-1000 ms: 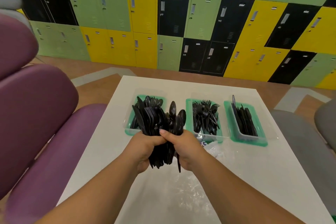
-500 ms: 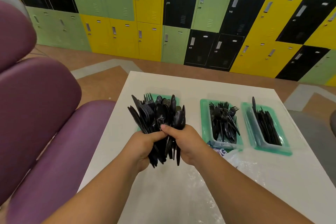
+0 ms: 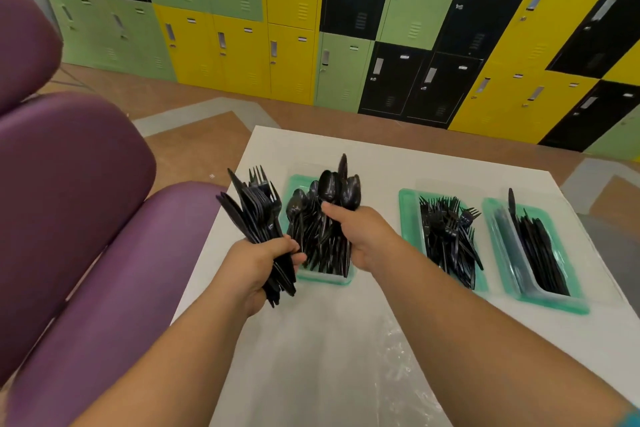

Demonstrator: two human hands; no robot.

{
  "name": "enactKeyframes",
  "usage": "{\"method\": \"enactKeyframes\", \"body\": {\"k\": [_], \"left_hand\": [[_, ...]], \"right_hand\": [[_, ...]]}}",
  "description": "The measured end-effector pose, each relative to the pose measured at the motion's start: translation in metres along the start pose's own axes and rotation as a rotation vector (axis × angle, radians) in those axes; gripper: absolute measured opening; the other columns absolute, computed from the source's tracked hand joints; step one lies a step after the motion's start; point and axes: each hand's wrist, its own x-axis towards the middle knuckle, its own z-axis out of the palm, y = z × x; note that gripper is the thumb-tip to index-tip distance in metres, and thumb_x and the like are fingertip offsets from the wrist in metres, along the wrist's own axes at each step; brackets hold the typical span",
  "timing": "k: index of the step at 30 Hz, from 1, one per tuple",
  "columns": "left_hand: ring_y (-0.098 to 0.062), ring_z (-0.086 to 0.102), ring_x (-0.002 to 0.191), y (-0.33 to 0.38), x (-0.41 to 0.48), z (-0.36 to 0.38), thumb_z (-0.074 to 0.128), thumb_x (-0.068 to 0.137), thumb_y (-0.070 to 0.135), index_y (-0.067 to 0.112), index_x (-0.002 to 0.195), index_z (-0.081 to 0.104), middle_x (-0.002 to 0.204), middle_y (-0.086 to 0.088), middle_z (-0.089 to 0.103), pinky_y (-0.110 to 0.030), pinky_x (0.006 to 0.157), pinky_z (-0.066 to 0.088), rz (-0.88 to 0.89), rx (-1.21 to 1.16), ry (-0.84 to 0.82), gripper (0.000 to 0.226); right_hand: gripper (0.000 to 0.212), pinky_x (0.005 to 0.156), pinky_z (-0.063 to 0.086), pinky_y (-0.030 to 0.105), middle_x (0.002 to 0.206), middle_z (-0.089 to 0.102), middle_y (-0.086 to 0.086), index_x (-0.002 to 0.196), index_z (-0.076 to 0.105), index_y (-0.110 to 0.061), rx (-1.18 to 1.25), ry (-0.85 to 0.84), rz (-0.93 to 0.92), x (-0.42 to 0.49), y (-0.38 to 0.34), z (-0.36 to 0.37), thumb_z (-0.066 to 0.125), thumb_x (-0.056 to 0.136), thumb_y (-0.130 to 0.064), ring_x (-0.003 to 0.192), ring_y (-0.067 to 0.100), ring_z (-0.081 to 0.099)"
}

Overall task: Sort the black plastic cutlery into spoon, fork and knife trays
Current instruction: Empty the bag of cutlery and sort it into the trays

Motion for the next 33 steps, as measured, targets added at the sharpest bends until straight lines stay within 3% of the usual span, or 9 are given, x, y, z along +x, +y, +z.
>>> {"method": "enactKeyframes", "body": {"k": [6,10,14,18,22,25,28,33], "left_hand": [[-0.019,0.070,0.059,0.006,0.007,-0.011,0.063,0.085,-0.002,0.000,0.084,0.062,0.077,-0.015,0.065,-0.039,0.076,0.056,0.064,0.008,0.027,0.002],[-0.022,0.070,0.064,0.004,0.010,-0.016,0.063,0.085,-0.001,0.000,0.085,0.062,0.076,-0.015,0.065,-0.040,0.078,0.056,0.056,0.014,0.022,0.002],[-0.022,0.071,0.065,0.001,0.012,-0.019,0.064,0.085,-0.002,-0.001,0.086,0.062,0.075,-0.015,0.066,-0.040,0.079,0.056,0.045,0.008,0.024,0.002],[-0.019,0.071,0.061,-0.001,0.015,-0.018,0.064,0.085,-0.001,-0.002,0.087,0.062,0.074,-0.015,0.066,-0.038,0.076,0.057,0.040,-0.005,0.021,0.003],[-0.020,0.071,0.064,-0.003,0.015,-0.015,0.064,0.085,0.001,-0.002,0.090,0.062,0.075,-0.015,0.068,-0.034,0.069,0.057,0.029,0.003,0.008,0.006],[-0.019,0.071,0.063,-0.004,0.015,-0.011,0.065,0.085,0.002,-0.002,0.088,0.063,0.072,-0.013,0.069,-0.032,0.066,0.057,0.022,0.006,0.010,0.005],[-0.020,0.071,0.061,-0.005,0.012,-0.010,0.065,0.084,0.001,-0.002,0.084,0.064,0.064,-0.011,0.069,-0.036,0.072,0.057,0.015,-0.001,0.012,0.003],[-0.021,0.070,0.063,-0.007,0.009,-0.006,0.065,0.085,0.001,-0.002,0.089,0.063,0.075,-0.015,0.068,-0.037,0.075,0.057,0.014,0.001,0.014,0.005]], "right_hand": [[0.041,0.087,0.054,0.042,0.108,0.068,0.015,0.112,0.062,-0.001,-0.223,0.071,-0.026,0.032,0.006,0.030,0.076,0.079,-0.021,0.097,0.032,0.065],[0.045,0.087,0.054,0.044,0.107,0.066,0.013,0.109,0.061,0.001,-0.519,0.099,-0.015,0.044,0.017,0.033,0.078,0.077,-0.027,0.098,0.033,0.063],[0.034,0.075,0.058,0.041,0.089,0.072,0.015,0.095,0.068,0.001,-0.589,0.116,-0.095,0.046,0.021,0.030,0.074,0.080,-0.029,0.073,0.027,0.067],[0.028,0.067,0.052,0.034,0.077,0.063,0.006,0.073,0.052,-0.014,-0.686,0.228,-0.221,0.040,0.021,0.023,0.061,0.090,-0.035,0.077,0.027,0.063],[0.025,0.065,0.043,0.029,0.093,0.061,0.006,0.103,0.057,-0.007,-0.745,0.262,-0.251,0.032,0.023,0.017,0.046,0.098,-0.029,0.079,0.022,0.056],[0.025,0.067,0.041,0.027,0.100,0.057,0.003,0.115,0.054,-0.005,-0.754,0.237,-0.264,0.028,0.026,0.014,0.049,0.097,-0.020,0.086,0.023,0.056],[0.033,0.066,0.041,0.023,0.106,0.060,0.007,0.125,0.052,-0.007,-0.728,0.224,-0.289,0.024,0.028,0.009,0.055,0.094,-0.018,0.081,0.016,0.052],[0.023,0.080,0.054,0.034,0.100,0.069,0.008,0.112,0.064,-0.010,-0.725,0.241,-0.310,0.025,0.030,0.005,0.057,0.093,-0.022,0.085,0.022,0.064]]}}
